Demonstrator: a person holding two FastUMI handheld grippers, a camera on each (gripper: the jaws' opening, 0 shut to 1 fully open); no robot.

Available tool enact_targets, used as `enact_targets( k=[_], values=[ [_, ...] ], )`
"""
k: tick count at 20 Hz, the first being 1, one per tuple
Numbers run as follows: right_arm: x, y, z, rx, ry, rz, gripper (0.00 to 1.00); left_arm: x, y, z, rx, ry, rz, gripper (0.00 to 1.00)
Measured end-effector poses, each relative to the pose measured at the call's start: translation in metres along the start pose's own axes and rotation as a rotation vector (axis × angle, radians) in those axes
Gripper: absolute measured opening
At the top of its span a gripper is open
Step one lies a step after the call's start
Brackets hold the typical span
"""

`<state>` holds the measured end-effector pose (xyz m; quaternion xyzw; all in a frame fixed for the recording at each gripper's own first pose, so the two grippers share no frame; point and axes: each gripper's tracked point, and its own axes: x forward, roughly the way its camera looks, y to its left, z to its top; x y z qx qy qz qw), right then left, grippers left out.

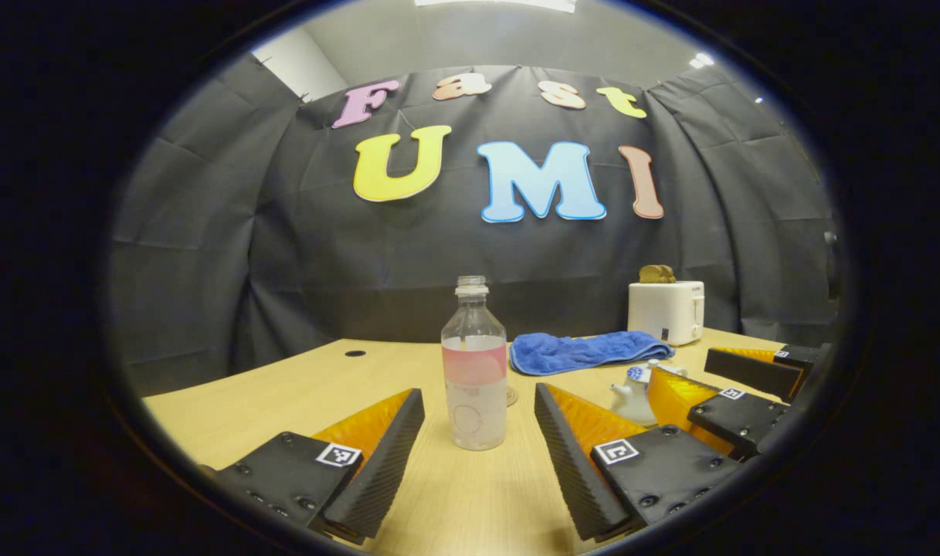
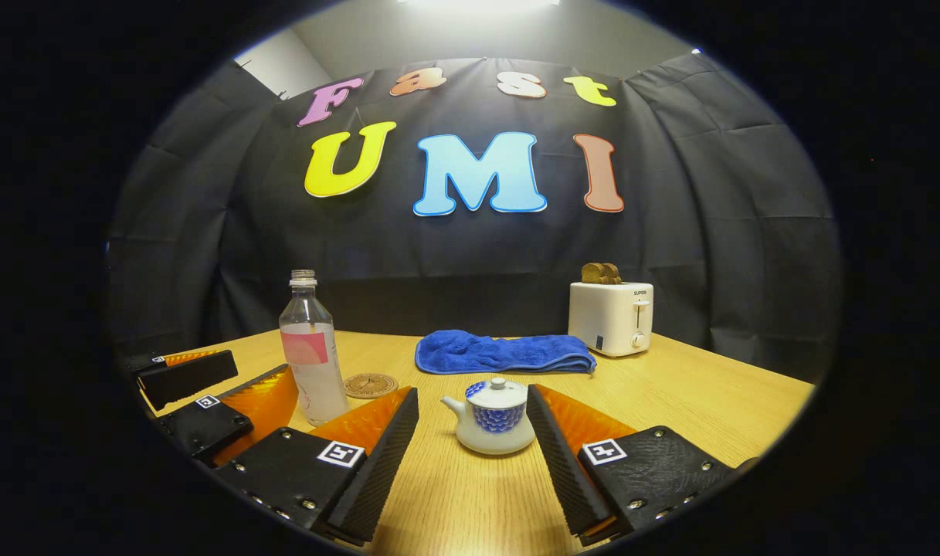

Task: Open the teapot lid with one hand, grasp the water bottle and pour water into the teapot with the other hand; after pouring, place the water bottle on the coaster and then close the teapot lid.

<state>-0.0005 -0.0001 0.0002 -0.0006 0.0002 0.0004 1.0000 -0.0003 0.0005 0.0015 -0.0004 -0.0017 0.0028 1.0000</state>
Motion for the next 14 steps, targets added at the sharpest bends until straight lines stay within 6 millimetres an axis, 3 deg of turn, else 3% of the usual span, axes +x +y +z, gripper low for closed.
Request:
enact_targets(
  k=[8,10,12,14],
  values=[
    [0.001,-0.002,-0.001,0.013,0.01,-0.003,0.87,0.006,-0.006,-0.003,0.002,0.019,-0.048,1.0],
    [0.006,-0.006,-0.006,0.041,0.042,-0.008,0.87,0.008,0.0,-0.006,0.028,0.035,-0.035,1.0],
    [0.01,-0.014,0.004,0.053,0.037,-0.017,0.79,0.011,0.005,-0.004,0.053,0.045,-0.029,1.0],
    [0.017,-0.019,0.018,0.035,0.016,-0.02,0.8,0.011,0.005,-0.007,0.031,0.057,-0.038,1.0]
  ],
)
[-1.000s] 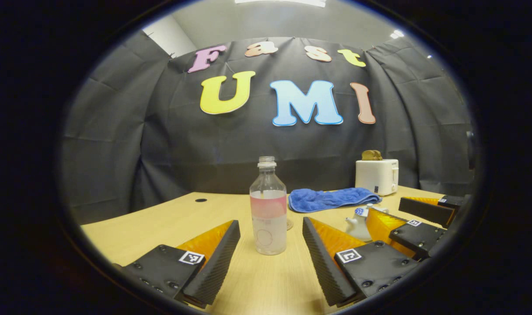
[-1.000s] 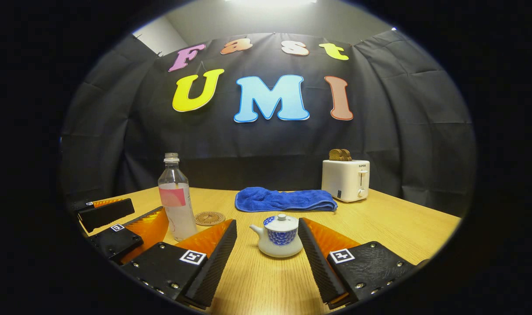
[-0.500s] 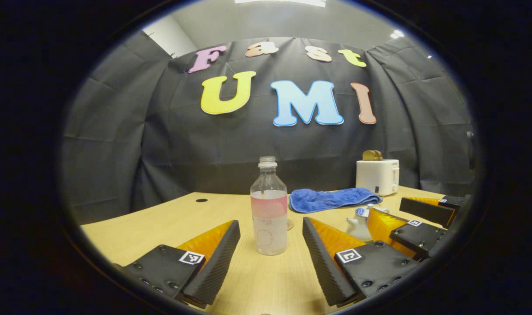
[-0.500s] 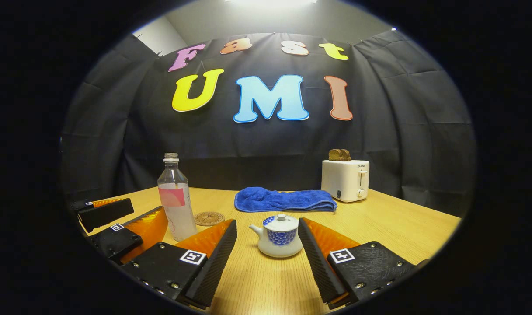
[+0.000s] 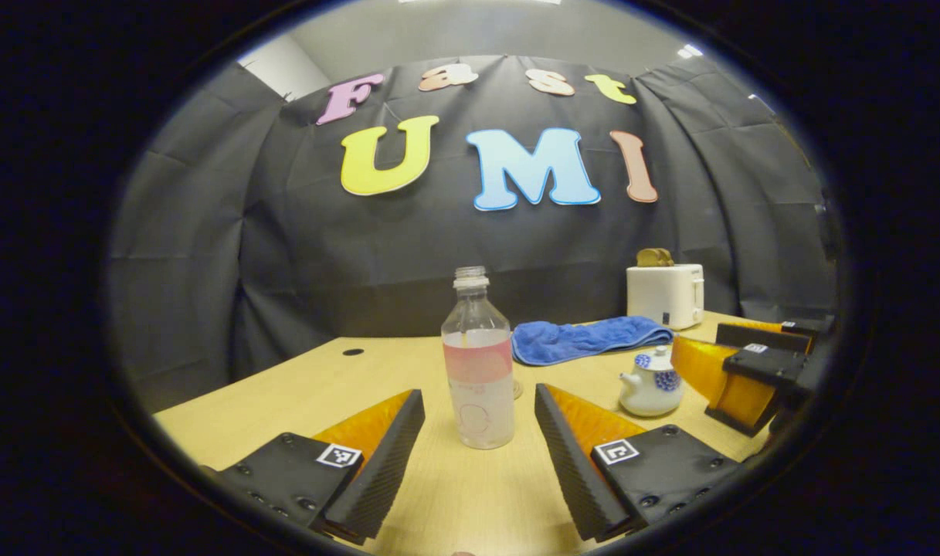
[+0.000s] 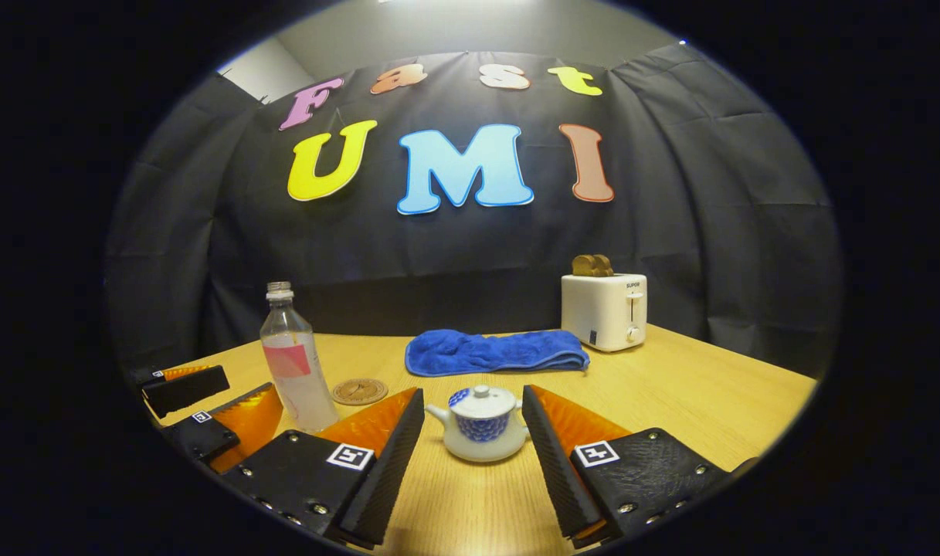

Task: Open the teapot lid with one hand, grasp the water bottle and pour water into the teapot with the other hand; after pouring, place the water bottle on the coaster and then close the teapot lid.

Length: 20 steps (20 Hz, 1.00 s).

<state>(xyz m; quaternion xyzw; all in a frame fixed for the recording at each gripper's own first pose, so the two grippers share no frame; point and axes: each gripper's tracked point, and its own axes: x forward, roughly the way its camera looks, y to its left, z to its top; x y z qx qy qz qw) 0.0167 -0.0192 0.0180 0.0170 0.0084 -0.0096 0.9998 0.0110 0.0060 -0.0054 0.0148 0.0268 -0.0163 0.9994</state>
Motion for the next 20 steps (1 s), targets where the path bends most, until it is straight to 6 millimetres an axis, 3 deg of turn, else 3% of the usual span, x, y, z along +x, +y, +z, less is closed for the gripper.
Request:
enact_targets(
  k=[3,4,5,6,9,10,17,20],
  values=[
    [0.015,-0.001,0.008,-0.03,0.007,0.013,0.79,0.008,0.007,0.006,-0.025,0.003,0.003,1.0],
    [0.023,-0.003,0.012,-0.024,0.01,0.006,0.74,0.009,0.01,0.009,-0.026,-0.001,0.006,1.0],
    [0.026,-0.002,0.013,-0.021,0.02,0.015,0.58,0.011,0.012,0.012,-0.03,-0.002,0.005,1.0],
    [0.035,-0.003,0.01,-0.029,0.038,0.013,0.52,0.013,0.013,0.012,-0.036,-0.002,0.004,1.0],
    [0.053,-0.006,0.001,-0.054,0.08,0.02,0.52,0.018,0.017,0.013,-0.035,0.003,0.009,1.0],
    [0.056,-0.005,-0.005,-0.056,0.102,0.027,0.41,0.019,0.017,0.012,-0.035,0.005,0.009,1.0],
    [0.067,-0.006,-0.026,-0.071,0.163,0.037,0.41,0.03,0.016,0.003,-0.048,0.03,-0.001,1.0],
    [0.069,-0.006,-0.026,-0.088,0.167,0.038,0.41,0.031,0.014,0.001,-0.048,0.033,-0.005,1.0]
  ],
)
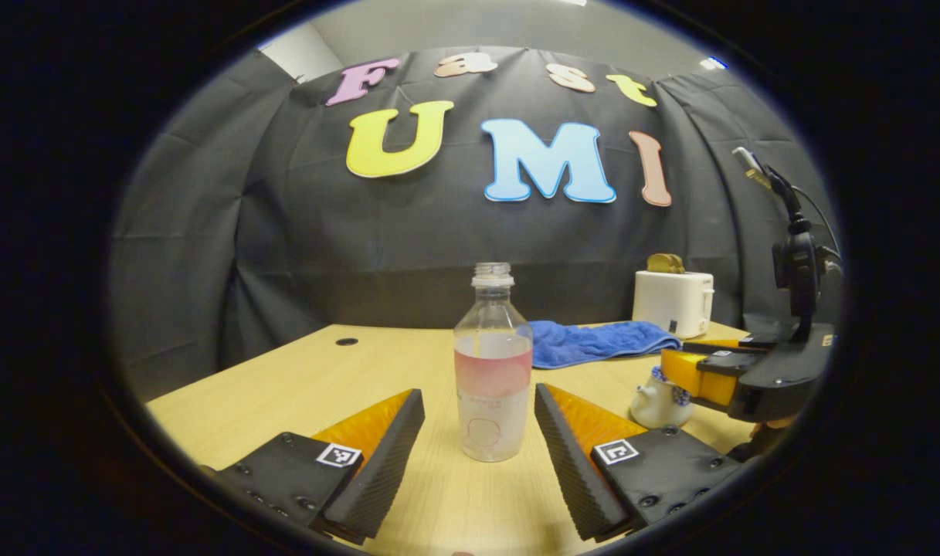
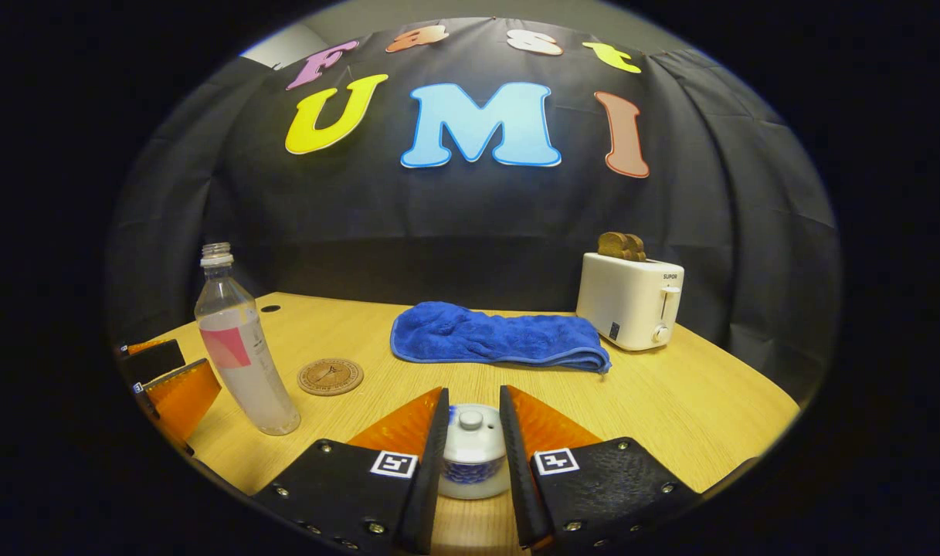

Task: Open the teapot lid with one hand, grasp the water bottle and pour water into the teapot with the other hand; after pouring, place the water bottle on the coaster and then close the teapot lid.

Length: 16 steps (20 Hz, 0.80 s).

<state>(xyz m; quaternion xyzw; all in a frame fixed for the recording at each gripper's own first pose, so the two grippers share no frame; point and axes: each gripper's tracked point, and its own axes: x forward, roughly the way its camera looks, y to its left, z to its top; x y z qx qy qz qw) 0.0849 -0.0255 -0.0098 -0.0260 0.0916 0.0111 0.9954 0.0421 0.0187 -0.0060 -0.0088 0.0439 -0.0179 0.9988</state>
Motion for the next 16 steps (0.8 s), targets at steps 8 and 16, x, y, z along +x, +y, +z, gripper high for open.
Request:
enact_targets(
  k=[8,16],
  values=[
    [0.001,0.001,-0.001,-0.02,-0.001,0.004,0.2,0.005,-0.002,-0.004,0.01,0.009,-0.005,1.0],
    [0.002,0.003,0.004,0.029,-0.012,0.018,0.01,0.013,-0.002,-0.012,0.055,0.045,-0.005,1.0]
  ],
)
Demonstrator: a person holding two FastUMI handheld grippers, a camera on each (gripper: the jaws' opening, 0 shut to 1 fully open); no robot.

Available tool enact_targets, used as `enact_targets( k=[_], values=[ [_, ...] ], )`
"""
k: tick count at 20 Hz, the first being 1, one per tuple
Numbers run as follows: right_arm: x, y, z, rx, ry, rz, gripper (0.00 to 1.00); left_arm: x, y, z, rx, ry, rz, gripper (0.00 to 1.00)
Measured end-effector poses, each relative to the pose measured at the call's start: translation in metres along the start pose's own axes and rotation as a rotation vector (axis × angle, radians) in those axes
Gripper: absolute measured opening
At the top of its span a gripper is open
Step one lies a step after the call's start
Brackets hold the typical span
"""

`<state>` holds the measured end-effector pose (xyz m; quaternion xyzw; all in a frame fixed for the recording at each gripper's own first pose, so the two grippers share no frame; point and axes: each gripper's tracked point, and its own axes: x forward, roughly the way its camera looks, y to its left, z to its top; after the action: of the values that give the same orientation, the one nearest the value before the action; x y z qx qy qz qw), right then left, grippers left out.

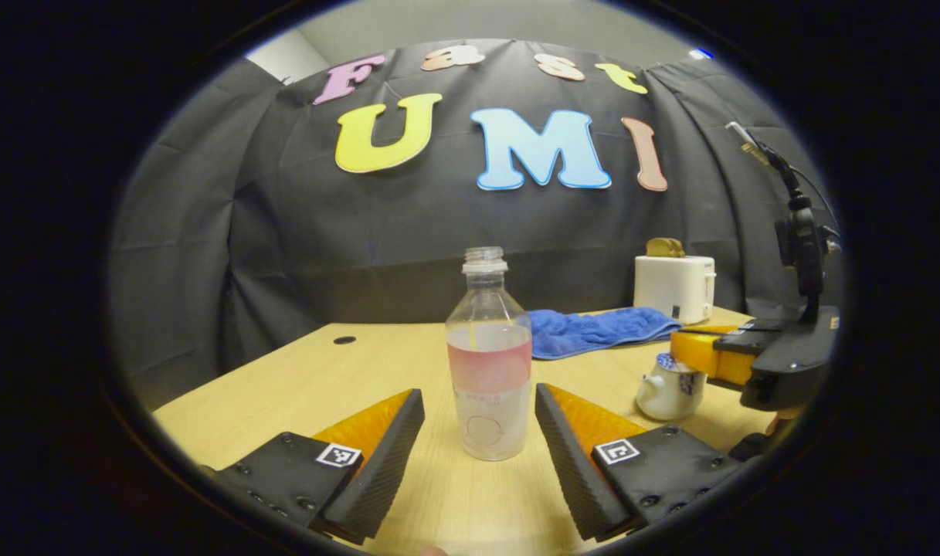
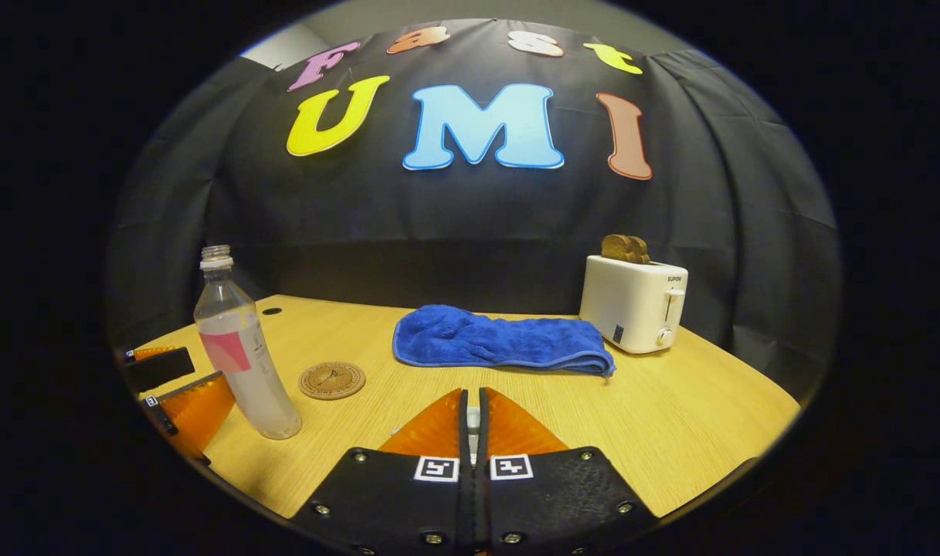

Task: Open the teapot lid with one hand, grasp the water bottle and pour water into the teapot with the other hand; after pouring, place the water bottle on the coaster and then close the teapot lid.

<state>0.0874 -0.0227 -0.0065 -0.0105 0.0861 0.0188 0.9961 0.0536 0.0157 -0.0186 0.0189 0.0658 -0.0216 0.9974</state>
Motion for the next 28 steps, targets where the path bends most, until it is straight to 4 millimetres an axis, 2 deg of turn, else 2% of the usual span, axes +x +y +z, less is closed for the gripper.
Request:
enact_targets(
  k=[3,8,11,19,21,22,23,24,28],
  values=[
    [-0.003,0.001,0.009,0.03,-0.033,0.017,0.01,0.004,-0.001,-0.004,0.022,0.017,-0.003,1.0],
    [-0.011,0.0,0.033,0.031,-0.118,0.038,0.0,0.014,-0.007,0.001,0.079,0.005,-0.01,1.0],
    [-0.016,-0.008,0.042,0.028,-0.159,0.024,0.0,0.022,-0.009,0.002,0.109,0.001,-0.001,1.0],
    [-0.021,-0.027,0.044,0.095,-0.183,0.016,0.0,0.045,-0.006,-0.002,0.087,0.032,0.004,1.0],
    [-0.023,-0.035,0.044,0.121,-0.183,0.004,0.0,0.046,-0.005,0.002,0.116,0.033,0.002,0.91],
    [-0.023,-0.038,0.044,0.13,-0.184,0.001,0.05,0.046,-0.004,0.002,0.128,0.033,0.016,0.89],
    [-0.024,-0.04,0.044,0.137,-0.186,-0.003,0.05,0.044,-0.001,0.002,0.146,0.034,0.029,0.88],
    [-0.025,-0.044,0.045,0.143,-0.189,-0.008,0.0,0.047,-0.003,0.003,0.167,0.035,0.031,0.86],
    [-0.027,-0.055,0.048,0.165,-0.198,-0.024,0.0,0.049,-0.007,0.005,0.278,0.055,0.016,0.83]
  ],
)
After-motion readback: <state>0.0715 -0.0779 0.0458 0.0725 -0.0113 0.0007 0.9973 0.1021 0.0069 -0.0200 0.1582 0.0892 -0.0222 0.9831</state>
